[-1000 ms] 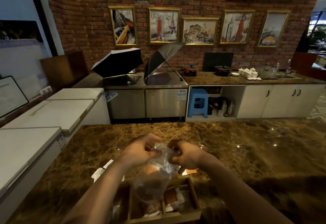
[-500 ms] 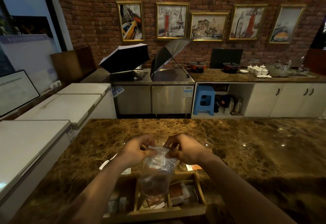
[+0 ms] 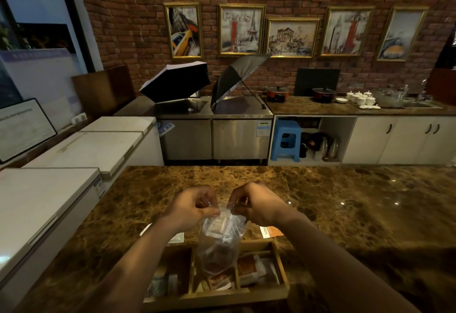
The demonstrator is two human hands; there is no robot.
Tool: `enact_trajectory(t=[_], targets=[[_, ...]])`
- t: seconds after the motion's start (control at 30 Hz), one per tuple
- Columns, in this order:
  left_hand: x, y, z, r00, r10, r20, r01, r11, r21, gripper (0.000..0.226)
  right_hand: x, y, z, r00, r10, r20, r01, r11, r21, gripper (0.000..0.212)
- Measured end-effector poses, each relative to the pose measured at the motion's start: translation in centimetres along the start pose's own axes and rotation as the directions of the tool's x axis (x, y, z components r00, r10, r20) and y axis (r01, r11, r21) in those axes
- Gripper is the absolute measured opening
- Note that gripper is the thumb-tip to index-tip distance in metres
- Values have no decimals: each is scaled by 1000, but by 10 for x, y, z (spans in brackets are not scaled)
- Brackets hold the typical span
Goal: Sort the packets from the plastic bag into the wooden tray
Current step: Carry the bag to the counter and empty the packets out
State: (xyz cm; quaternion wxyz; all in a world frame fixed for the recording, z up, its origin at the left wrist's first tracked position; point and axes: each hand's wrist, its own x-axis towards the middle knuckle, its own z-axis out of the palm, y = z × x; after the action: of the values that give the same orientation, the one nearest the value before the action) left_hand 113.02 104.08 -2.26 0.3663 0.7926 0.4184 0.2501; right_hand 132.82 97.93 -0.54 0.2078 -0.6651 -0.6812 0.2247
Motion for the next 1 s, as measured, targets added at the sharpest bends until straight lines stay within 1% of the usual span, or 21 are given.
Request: enact_trajectory(t=[0.13,0.27,0.37,0.63,0.73,0.87,1.0], targets=[[1,-2,-3,1000,1,10,-1,999,-50,20,2,-2,-5,998,-55,15,55,998,-5,14],[0,-3,-7,1000,-3,6,3,999,-48,21,2,-5,-7,997,-70,22,70,998,1,15],[-1,0,-10,1000,-15,-6,15,999,-44,20,1,-9,-9,994,-105,6,106,994,-39,18],[-8,13,-15,999,-28,-28,26,998,-64,22,-4,-19,-17,990,-141,-25,137,985,-102,16],[-6,21,-21,999,-15,-47,11,997,-72,23,-6,-25,-25,983,-169,-67,161,981,-112,18],[-7,25,-24,999,-14,-44,12,999,-47,21,-8,-33,-28,977,-206,-54,195,966,-170,22],[-11,25,-26,999,6,-53,-9,998,-58,21,-12,-35,-28,971,-225,-86,211,966,-149,22]])
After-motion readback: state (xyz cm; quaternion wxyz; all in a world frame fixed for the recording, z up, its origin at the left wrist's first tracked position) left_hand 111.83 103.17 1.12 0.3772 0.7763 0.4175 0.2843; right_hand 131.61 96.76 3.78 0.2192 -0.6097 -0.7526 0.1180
